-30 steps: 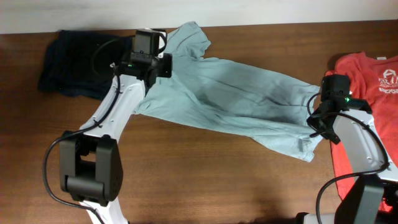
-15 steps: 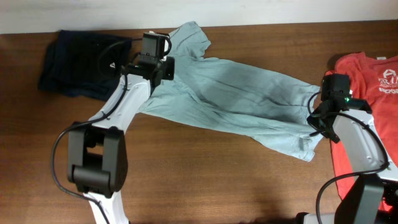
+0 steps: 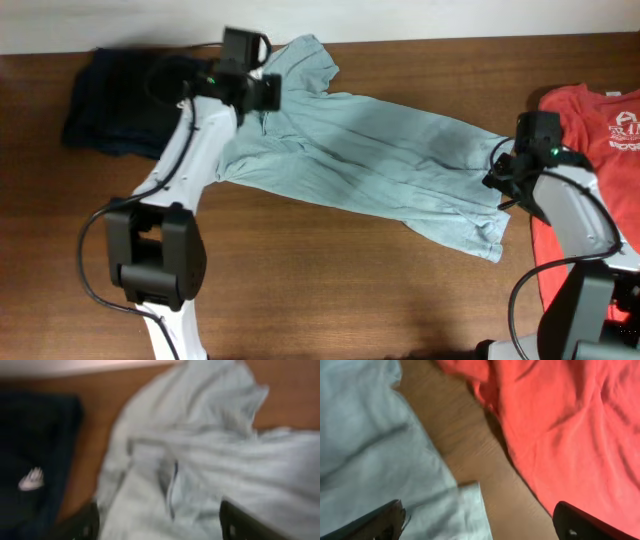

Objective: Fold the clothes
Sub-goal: 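Lower the hem onto the shoulders and open both grippers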

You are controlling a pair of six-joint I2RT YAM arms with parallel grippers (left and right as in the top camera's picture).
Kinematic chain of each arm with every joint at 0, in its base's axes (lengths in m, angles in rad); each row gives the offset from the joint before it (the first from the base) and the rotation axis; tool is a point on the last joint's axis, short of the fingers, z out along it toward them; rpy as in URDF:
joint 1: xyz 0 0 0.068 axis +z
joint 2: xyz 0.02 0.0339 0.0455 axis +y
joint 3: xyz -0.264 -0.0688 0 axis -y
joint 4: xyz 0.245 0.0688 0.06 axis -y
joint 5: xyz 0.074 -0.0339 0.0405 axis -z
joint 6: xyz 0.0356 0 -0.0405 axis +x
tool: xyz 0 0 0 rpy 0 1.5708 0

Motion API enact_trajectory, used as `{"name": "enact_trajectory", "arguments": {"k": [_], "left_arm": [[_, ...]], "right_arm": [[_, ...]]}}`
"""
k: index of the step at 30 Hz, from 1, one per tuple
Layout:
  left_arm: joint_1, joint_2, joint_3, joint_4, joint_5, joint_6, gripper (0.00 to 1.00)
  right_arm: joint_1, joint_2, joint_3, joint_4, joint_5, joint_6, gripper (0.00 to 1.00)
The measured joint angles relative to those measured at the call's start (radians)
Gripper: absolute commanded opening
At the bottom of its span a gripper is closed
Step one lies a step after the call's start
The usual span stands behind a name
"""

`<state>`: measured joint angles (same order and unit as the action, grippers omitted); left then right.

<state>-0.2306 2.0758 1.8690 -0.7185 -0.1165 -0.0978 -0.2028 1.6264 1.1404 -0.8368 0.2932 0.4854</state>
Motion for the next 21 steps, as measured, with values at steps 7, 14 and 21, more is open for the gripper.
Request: {"name": "enact_trajectory", "arguments": {"k": [7,14,21], "left_arm": [[0.088,0.006,0.061,-0.348,0.008,-0.063,0.75],[0.146,0.078,0.061,-0.478,0.015,-0.074,0.61],[0.171,0.126,0.051,-0.49,0.058,-0.032,0.6]], "right_arm": [[0.0,-0.001,0.122,-0.144,-0.174,-0.086,0.99],[0.0,-0.001,0.121,-0.167,-0.242,-0.105,0.96],[0.0,-0.001,0.116,-0.167,-0.251,-0.111,0.94]]}}
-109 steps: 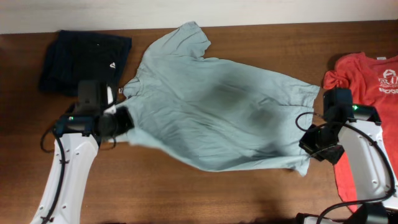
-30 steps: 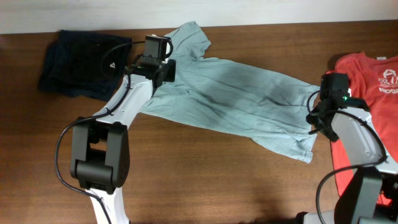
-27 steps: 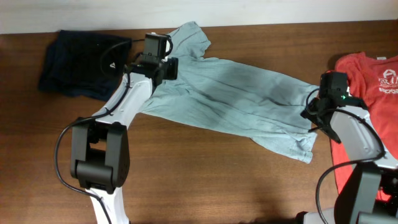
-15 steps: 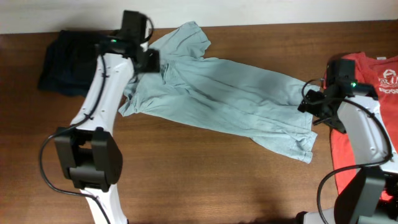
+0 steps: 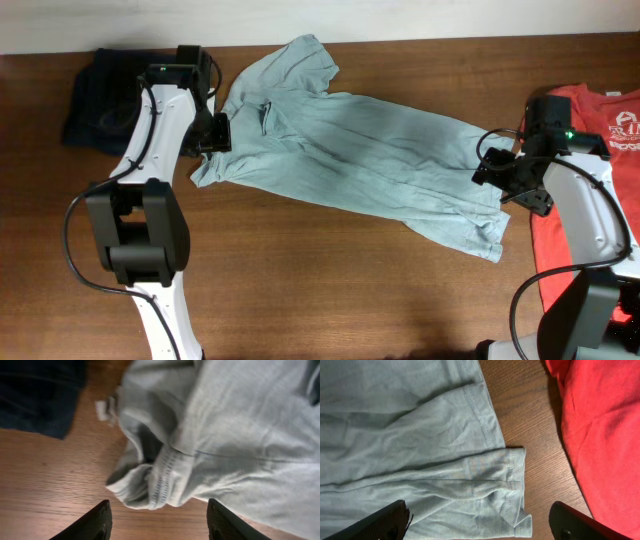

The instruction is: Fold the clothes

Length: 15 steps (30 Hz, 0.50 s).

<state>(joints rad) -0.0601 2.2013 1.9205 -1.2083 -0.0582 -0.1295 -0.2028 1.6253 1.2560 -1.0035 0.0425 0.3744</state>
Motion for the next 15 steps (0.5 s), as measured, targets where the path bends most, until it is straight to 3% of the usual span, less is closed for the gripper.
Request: {"name": "enact_trajectory", "arguments": {"k": [13,15], "left_arm": [[0.0,0.0,-0.088,0.013,0.048,0.036,0.59],[0.0,0.0,-0.118,0.028,0.048,0.037,0.58]], "right_arm": [[0.0,0.0,-0.018,0.0,0.0,-0.005,0.93],[0.0,0.0,-0.018,0.0,0.0,-0.006,0.88]]}}
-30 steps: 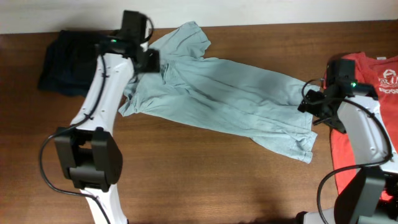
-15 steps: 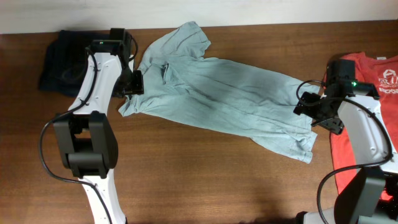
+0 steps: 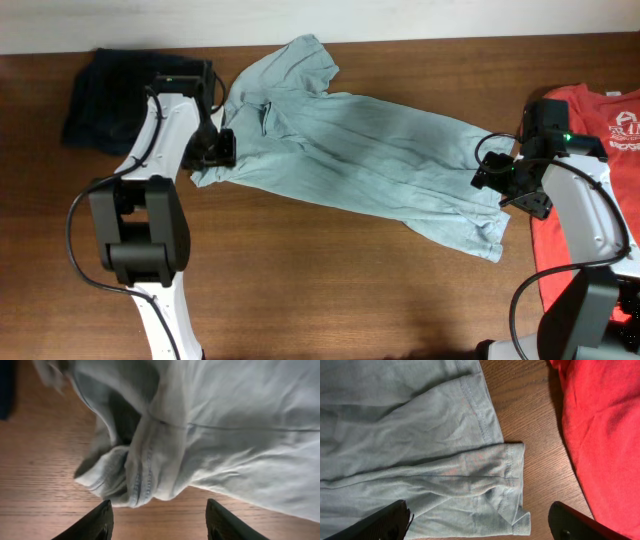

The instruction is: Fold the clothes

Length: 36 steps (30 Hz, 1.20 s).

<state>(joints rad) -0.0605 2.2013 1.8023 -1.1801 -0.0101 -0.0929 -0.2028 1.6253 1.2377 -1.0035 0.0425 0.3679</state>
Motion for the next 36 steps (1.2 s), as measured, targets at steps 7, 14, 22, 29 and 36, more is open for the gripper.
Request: {"name": "enact_trajectory", "arguments": {"k": [7,14,22,29,36], "left_arm": [[0.0,0.0,-0.076,0.071,-0.001,0.018,0.43],[0.001,0.0,-0.083,0.124,-0.03,0.042,0.32],[0.001,0.0,-0.053,0.17,-0.05,0.068,0.33],[0.003,0.0,-0.05,0.257,-0.05,0.086,0.33],[0.021,0.0,-0.05,0.319,-0.054,0.093,0.33]], "right_arm": [[0.0,0.0,0.0,-0.007,-0.006,0.002,0.53],[0.0,0.0,0.0,-0.061,-0.008,-0.001,0.35],[0.0,0.0,-0.002,-0.157,-0.011,-0.001,0.4],[0.0,0.0,-0.012,-0.082,-0.011,0.0,0.64],[0.0,0.0,-0.012,-0.018,-0.091,-0.108,0.68]]}}
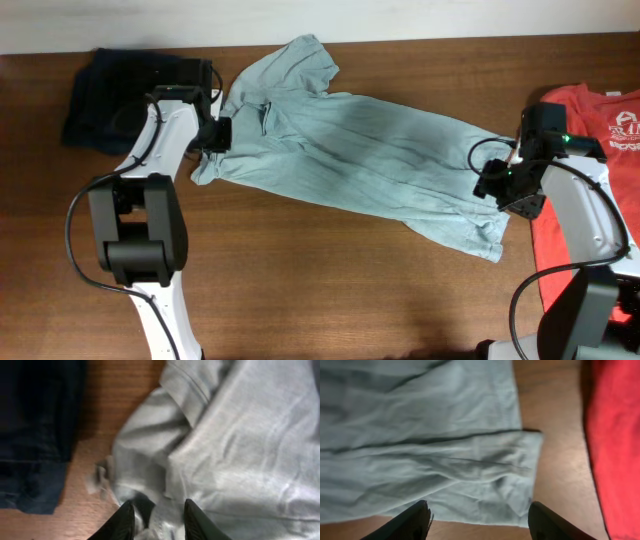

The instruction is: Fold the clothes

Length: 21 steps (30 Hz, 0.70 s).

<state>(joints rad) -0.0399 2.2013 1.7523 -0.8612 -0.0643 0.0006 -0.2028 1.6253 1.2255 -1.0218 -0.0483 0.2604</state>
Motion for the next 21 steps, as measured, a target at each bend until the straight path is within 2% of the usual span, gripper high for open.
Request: {"name": "enact_trajectory", "arguments": {"k": [4,6,7,15,21], "left_arm": [[0.01,0.0,0.0,0.014,0.0,0.0,0.34],[0.011,0.0,0.0,0.015,0.0,0.006,0.5],[0.011,0.0,0.0,0.018,0.001,0.006,0.53],[0.011,0.0,0.0,0.096,0.111,0.007,0.54],[0.011,0.0,0.0,0.164,0.147,0.007,0.49]], "right_arm": [[0.0,0.0,0.0,0.014,-0.027,-0.037,0.69],[0.0,0.0,0.0,0.019,-0.032,-0.049,0.69],[0.0,0.0,0.0,0.024,-0.034,-0.054,0.69],[0.0,0.0,0.0,0.059,-0.041,-0.063,0.7],[0.0,0.0,-0.019,0.08,-0.045,-0.063,0.7]]}}
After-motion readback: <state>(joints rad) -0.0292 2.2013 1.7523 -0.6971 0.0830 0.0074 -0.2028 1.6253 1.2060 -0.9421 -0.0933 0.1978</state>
